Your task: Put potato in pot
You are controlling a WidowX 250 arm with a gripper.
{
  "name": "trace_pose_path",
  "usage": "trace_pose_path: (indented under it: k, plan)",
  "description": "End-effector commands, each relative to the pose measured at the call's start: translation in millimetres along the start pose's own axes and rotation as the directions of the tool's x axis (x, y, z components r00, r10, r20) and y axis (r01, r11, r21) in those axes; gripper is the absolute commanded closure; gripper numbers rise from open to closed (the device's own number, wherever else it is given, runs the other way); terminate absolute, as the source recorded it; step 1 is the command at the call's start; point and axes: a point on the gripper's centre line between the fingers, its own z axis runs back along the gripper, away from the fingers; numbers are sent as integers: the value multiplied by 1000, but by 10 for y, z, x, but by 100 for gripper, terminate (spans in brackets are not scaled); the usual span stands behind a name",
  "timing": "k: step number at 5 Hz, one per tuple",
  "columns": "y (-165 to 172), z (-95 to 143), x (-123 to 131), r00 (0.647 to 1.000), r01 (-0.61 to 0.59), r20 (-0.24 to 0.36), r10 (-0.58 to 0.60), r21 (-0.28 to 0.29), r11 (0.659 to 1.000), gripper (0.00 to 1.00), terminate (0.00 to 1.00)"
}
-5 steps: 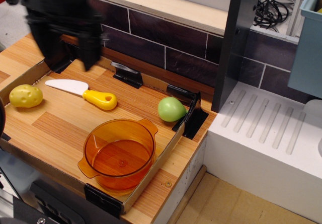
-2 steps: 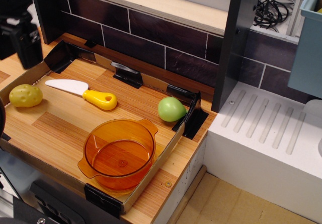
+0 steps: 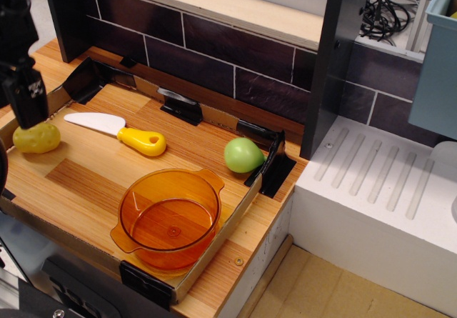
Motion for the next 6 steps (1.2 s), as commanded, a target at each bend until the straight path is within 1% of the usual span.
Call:
trace_pose_path:
  k: [1, 2, 3, 5, 6]
  plan:
    - [104, -164, 109, 999, 11, 38, -14, 57, 998, 0, 0]
    - [121, -249, 170, 999, 11, 51, -15, 78, 997, 0, 0]
    - [142, -279, 199, 999, 4, 52, -9, 86, 996, 0, 0]
    - [170, -514, 242, 999, -24, 41, 18, 134, 991, 0, 0]
    - [170, -580, 274, 999, -47, 27, 44, 129, 991, 100, 0]
